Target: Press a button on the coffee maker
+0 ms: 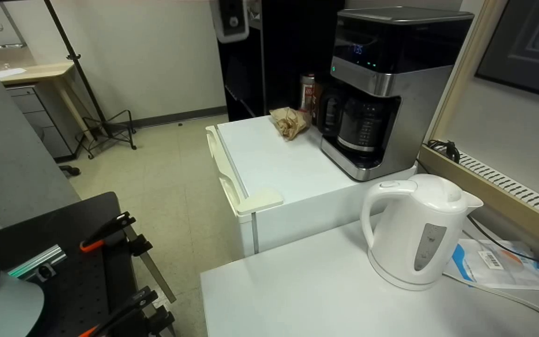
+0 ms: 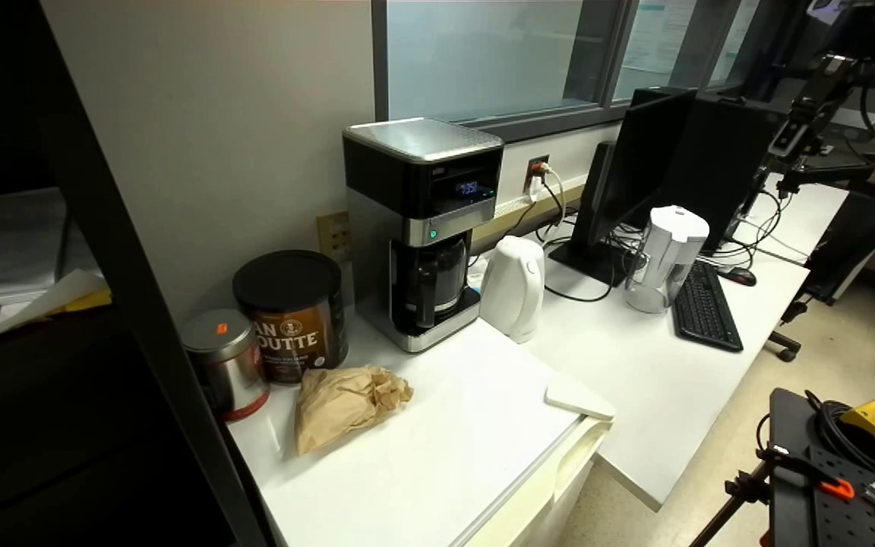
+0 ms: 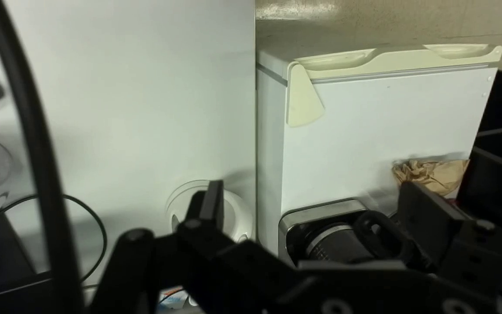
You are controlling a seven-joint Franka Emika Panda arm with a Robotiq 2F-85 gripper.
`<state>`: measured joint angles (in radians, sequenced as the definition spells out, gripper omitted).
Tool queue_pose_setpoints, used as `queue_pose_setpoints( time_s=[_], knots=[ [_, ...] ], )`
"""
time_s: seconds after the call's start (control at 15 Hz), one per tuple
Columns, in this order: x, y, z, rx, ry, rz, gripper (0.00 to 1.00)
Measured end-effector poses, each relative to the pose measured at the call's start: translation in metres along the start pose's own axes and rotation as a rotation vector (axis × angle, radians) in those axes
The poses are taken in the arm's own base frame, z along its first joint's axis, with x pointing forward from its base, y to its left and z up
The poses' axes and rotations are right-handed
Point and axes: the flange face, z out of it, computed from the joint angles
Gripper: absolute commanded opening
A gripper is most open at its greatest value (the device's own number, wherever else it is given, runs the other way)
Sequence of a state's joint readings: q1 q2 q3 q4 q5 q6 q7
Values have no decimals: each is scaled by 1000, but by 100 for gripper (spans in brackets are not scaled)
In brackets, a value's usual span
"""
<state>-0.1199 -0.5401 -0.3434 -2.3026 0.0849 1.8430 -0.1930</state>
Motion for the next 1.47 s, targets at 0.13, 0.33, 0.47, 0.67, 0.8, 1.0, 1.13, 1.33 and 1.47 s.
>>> queue_pose_setpoints(
  time_s=[0.13,0.33,0.47,0.67,0.8,1.0,1.13,1.33,1.47],
  knots=[
    [4,-6,7,-13,-18,-11,100],
    [12,-19,21,-57,-53,-45,100],
    [17,-30,30,-109,-74,-80,72],
    [27,-47,41,-202,-83,-138,51],
    [35,-61,48,-260,-71,-177,36],
    [47,-82,62,-342,-47,-238,14],
    [54,-97,75,-395,-40,-278,1],
    [66,-116,98,-486,-27,-337,0],
    [74,-128,114,-550,-5,-378,0]
  ],
)
